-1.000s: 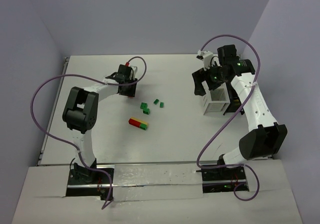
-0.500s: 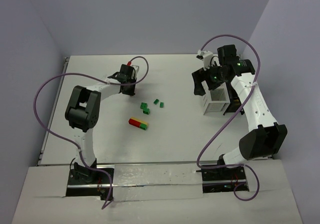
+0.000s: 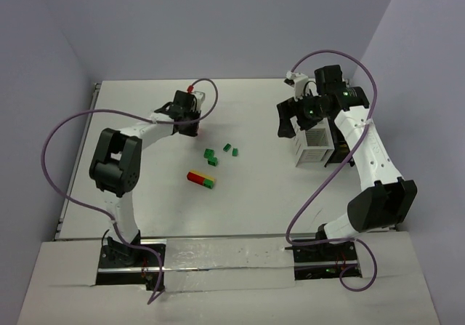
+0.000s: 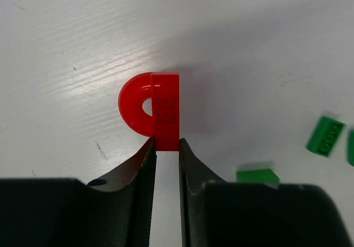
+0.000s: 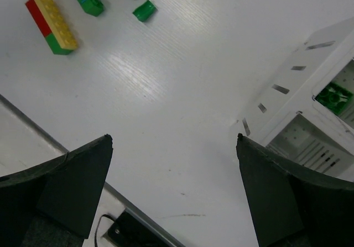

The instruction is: Sort the legos into containers by color

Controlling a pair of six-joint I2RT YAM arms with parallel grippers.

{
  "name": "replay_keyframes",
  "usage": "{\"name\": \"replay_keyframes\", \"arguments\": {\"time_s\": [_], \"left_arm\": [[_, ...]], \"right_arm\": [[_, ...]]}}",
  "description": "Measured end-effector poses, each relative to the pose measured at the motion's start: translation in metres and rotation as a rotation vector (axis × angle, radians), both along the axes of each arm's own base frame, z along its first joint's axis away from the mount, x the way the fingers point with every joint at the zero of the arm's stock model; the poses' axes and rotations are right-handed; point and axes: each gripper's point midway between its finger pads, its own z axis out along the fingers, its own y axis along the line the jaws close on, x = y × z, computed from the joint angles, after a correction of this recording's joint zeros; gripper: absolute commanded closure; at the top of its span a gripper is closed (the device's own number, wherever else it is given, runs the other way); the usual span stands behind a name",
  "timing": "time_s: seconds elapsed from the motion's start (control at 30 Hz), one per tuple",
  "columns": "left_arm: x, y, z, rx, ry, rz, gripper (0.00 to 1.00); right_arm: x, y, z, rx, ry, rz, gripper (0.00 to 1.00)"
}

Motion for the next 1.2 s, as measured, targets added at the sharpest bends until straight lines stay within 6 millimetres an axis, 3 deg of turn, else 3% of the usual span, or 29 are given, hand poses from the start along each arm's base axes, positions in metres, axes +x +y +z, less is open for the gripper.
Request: {"name": "replay_keyframes", "arguments": {"time_s": [0.17,0.33,0.43,0.67,0.93,1.07,1.2], "left_arm": [[-0.016,-0.021,0.065,-0.134,-0.092,-0.093,1.00],[-0.054,-0.056,0.132,-0.287,-0.186,-0.256,1.00],[-0.080,-0.078,0.157,-0.345,-0.220,-0.356,1.00],[-0.122,-0.116,0.169,-0.377,-0.222,-0.514,1.00],[-0.144,-0.137,0.167,-0.368,-0.216,-0.599,1.00],[-0.149,-0.141,0.166,-0.364,-0.212,-0.613,1.00],[-0.152,-0.143,0.166,-0.360,-0.213,-0.617,1.00]], "right_arm": [[0.001,0.025,-0.001,0.159,0.044,-0.015,0.00],[0.003,0.056,0.004,0.365,0.125,-0.036,0.00],[0.009,0.073,0.016,0.472,0.150,-0.030,0.00],[0.005,0.112,0.030,0.605,0.227,0.034,0.00],[0.003,0.135,0.010,0.621,0.348,0.047,0.03],[0.007,0.138,-0.003,0.622,0.402,0.025,0.16],[0.006,0.140,-0.006,0.625,0.424,0.025,0.39]]}}
